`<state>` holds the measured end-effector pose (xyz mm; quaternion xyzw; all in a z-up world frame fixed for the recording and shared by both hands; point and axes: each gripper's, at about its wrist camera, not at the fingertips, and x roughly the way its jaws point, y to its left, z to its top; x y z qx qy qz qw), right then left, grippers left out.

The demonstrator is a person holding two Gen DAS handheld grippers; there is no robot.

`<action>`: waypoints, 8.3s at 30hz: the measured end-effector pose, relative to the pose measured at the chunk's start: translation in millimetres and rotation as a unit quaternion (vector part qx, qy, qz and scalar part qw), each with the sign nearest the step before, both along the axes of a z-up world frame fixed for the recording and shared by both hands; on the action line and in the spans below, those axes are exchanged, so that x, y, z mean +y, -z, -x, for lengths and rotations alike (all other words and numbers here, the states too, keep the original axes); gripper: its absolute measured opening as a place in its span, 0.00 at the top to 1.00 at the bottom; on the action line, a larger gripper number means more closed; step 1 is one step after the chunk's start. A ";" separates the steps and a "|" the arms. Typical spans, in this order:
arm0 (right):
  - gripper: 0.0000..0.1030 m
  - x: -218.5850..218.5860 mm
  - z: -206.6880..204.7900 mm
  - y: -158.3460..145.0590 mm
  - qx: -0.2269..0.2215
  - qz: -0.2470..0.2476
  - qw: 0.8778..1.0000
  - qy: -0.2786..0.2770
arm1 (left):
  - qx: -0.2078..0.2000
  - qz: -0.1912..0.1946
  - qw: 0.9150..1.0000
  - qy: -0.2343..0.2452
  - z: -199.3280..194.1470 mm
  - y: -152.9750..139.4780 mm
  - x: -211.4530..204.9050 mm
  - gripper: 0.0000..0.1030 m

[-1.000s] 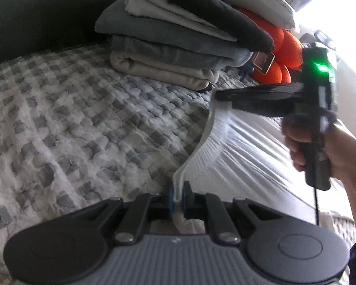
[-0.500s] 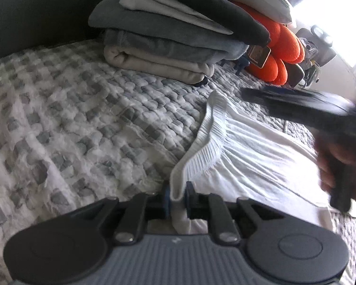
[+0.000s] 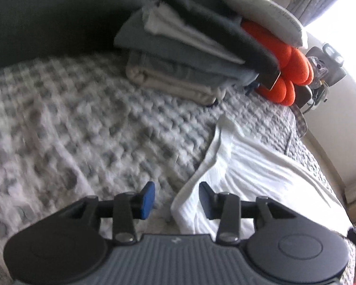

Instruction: Fold clothes

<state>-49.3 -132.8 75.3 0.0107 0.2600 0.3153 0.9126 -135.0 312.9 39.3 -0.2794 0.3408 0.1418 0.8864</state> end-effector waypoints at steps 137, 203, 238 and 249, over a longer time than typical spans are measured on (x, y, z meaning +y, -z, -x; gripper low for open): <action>0.40 -37.4 43.7 42.7 0.037 -0.142 0.989 0.032 | 0.053 -0.259 0.958 0.111 -103.7 34.1 -69.5 0.93; 0.29 -63.8 102.9 70.5 -0.029 0.061 0.986 0.150 | 0.031 -0.222 0.964 0.141 -39.7 19.6 -88.4 0.50; 0.18 -223.2 208.7 80.1 -0.004 0.113 0.898 0.425 | 0.079 -0.156 0.979 0.105 32.8 6.3 -54.0 0.45; 0.18 -217.8 238.2 67.8 -0.044 0.150 0.896 0.416 | 0.056 -0.019 0.995 0.075 44.8 8.0 -31.7 0.47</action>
